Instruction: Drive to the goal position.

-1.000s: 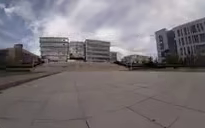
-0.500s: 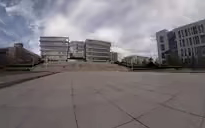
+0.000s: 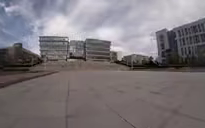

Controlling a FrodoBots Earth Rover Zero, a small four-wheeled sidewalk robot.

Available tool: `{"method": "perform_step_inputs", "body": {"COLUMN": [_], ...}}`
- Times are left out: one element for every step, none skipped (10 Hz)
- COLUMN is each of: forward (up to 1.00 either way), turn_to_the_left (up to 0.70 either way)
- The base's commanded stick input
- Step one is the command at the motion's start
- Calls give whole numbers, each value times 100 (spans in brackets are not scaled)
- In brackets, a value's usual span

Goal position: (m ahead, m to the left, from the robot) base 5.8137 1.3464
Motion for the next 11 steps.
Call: {"method": "perform_step_inputs", "body": {"forward": [70, 70, 70, 70, 70, 64, 55, 61, 60, 50, 44], "turn_to_the_left": [0, 0, 0, 0, 0, 0, 0, 0, 27, 50, 44]}}
